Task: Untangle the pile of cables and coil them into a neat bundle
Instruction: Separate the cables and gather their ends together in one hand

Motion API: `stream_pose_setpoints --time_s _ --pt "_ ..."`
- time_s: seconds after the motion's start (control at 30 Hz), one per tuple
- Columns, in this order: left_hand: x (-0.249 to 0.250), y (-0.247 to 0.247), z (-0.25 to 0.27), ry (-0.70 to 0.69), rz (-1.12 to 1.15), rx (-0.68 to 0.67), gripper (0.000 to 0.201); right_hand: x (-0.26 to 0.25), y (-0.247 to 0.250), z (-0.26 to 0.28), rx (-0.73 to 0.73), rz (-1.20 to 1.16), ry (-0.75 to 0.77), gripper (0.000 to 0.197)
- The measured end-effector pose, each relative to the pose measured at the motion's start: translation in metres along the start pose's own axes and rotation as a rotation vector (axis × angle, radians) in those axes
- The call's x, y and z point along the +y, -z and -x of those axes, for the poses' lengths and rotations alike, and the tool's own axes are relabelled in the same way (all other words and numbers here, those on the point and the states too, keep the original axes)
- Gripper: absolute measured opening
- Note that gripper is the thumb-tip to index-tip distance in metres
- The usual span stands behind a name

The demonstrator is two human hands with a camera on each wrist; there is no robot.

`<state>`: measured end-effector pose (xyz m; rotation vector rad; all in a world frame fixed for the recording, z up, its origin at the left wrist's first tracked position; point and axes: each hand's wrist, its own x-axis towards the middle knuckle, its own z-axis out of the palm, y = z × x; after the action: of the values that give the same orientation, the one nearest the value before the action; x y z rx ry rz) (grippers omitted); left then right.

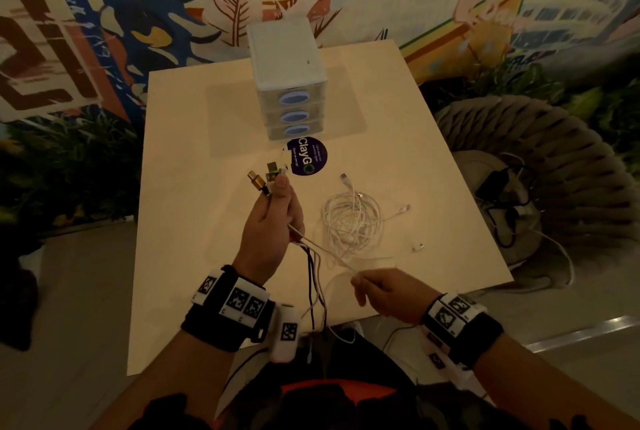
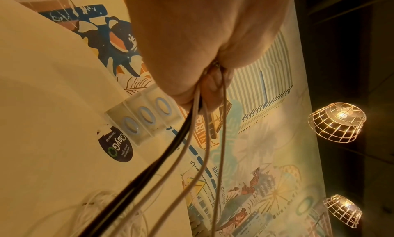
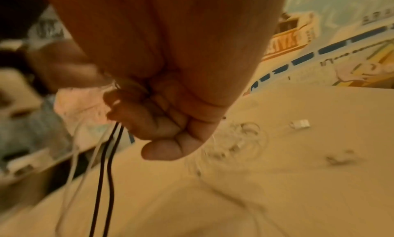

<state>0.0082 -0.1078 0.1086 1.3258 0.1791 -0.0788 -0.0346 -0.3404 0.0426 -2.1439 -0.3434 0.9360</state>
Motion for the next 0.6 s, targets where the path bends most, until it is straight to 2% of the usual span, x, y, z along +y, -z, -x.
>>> stream_pose_setpoints --time_s 0.07,0.17,0.27,0.4,0.5,0.6 --pt "0.001 0.002 0.0 -0.024 0.008 -0.017 0.048 0.021 -0.017 0.005 -0.039 0.128 -0.043 0.04" --pt "0.003 0.006 -0.001 -0.058 0.007 -0.024 0.047 0.052 -0.039 0.008 -0.077 0.132 -0.119 0.039" --pt "0.004 0.011 -0.001 -0.086 0.007 -0.018 0.047 0.081 -0.053 0.011 -0.194 0.219 -0.221 0.04" --pt "0.003 0.02 0.0 -0.126 0.011 0.003 0.043 0.092 -0.05 0.024 -0.299 0.279 -0.239 0.023" --pt "0.003 0.022 0.003 -0.082 0.03 -0.011 0.042 0.082 -0.043 0.032 -0.323 0.219 -0.205 0.062" --pt "0.008 0.02 0.009 0.014 0.087 -0.068 0.042 0.065 -0.031 0.033 -0.308 0.096 -0.203 0.068"
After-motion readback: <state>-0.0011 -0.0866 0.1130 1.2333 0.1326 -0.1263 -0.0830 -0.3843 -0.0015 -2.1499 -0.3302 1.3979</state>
